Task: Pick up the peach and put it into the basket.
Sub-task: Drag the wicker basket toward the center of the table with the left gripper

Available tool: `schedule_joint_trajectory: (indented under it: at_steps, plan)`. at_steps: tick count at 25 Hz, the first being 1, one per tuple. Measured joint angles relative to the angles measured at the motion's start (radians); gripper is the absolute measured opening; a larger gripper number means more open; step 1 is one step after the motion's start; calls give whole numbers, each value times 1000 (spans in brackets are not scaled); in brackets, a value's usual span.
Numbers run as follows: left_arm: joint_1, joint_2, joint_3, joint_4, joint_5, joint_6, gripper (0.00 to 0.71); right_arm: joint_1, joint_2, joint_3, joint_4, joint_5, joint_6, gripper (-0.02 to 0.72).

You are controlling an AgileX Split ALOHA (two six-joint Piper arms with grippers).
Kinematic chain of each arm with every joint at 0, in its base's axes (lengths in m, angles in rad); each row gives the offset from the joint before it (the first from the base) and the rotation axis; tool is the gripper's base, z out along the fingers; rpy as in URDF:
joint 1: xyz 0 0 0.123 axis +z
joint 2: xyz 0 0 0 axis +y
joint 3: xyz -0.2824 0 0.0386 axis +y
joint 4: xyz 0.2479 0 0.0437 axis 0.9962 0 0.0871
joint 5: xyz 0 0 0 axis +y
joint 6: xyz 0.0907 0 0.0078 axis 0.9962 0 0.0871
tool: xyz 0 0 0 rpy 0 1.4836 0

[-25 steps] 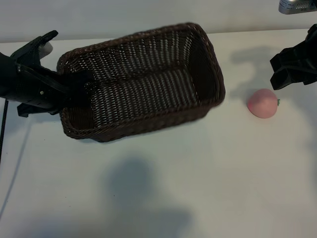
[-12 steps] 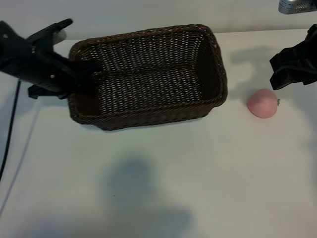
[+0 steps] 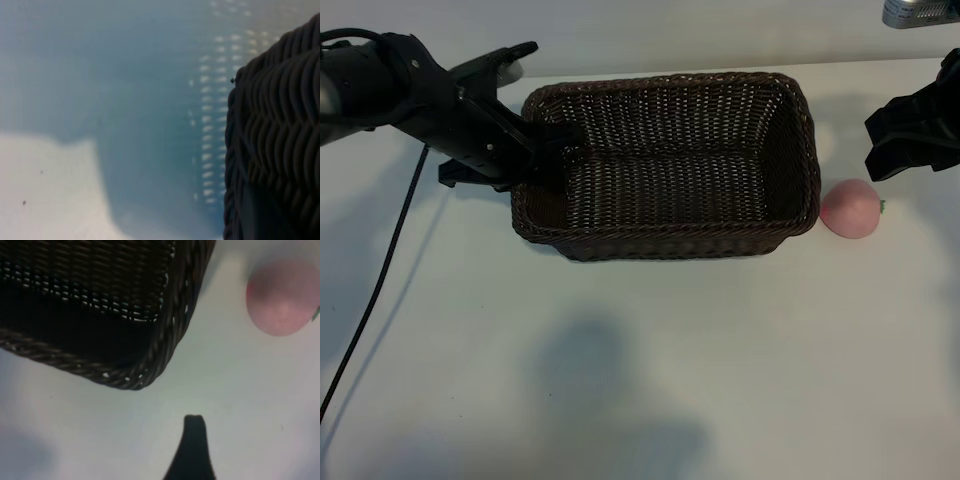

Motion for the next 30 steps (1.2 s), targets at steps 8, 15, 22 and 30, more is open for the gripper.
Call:
schedule_joint_trajectory:
  at_steps: [8, 15, 22, 30]
  plan:
    - [0, 72, -13, 2, -3, 0, 159, 0, 0, 0, 0, 0, 0, 595]
    - [0, 77, -21, 0, -4, 1, 159, 0, 0, 0, 0, 0, 0, 595]
    - [0, 78, -22, -2, -3, 0, 165, 0, 0, 0, 0, 0, 0, 595]
    - [0, 76, -22, -7, 20, -12, 524, 0, 0, 0, 0, 0, 0, 595]
